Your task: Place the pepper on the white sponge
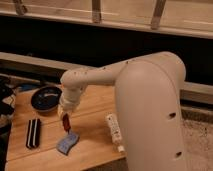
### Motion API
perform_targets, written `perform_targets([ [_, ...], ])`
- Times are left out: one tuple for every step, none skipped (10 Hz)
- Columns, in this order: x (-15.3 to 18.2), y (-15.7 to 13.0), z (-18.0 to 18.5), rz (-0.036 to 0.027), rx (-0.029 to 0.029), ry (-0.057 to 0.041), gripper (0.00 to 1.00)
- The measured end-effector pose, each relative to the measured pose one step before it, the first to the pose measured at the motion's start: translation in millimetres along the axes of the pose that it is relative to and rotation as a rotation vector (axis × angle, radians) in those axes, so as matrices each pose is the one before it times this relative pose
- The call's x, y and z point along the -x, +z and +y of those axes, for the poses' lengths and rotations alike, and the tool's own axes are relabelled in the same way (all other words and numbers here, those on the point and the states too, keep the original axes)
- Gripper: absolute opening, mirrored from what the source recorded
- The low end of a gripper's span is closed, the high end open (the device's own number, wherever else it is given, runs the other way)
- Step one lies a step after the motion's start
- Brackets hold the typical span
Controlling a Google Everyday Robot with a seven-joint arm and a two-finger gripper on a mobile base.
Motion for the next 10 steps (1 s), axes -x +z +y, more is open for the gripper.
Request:
perform_targets([
  [-2.89, 2.72, 2.96, 0.00459, -0.01089, 0.00062, 0.08],
  [-1.2, 1.51, 2.85, 0.00494, -0.0067, 0.00284, 0.08],
  [-7.62, 3.31, -0.48, 0.01207, -0.01189, 0.00841, 0.08],
  [-7.91, 3.58, 0.94, 0.00667, -0.00817, 0.00773, 0.08],
  [-7.5, 4.61, 1.82, 0.00839, -0.00829, 0.00382, 0.08],
  [-2.55, 2.49, 4.53, 0.00819, -0.00858, -0.0008, 0.08],
  [-0.95, 1.71, 0.32, 0.01029, -0.01084, 0.00247, 0.08],
  [-3.05, 4.64, 1.57, 0.01435, -0.01257, 0.00078, 0.08],
  [-1.07, 3.18, 2.14, 0.00695, -0.00153, -0.00252, 0.08],
  [1.03, -1.36, -2.64, 0.0007, -0.00074, 0.00349, 0.08],
])
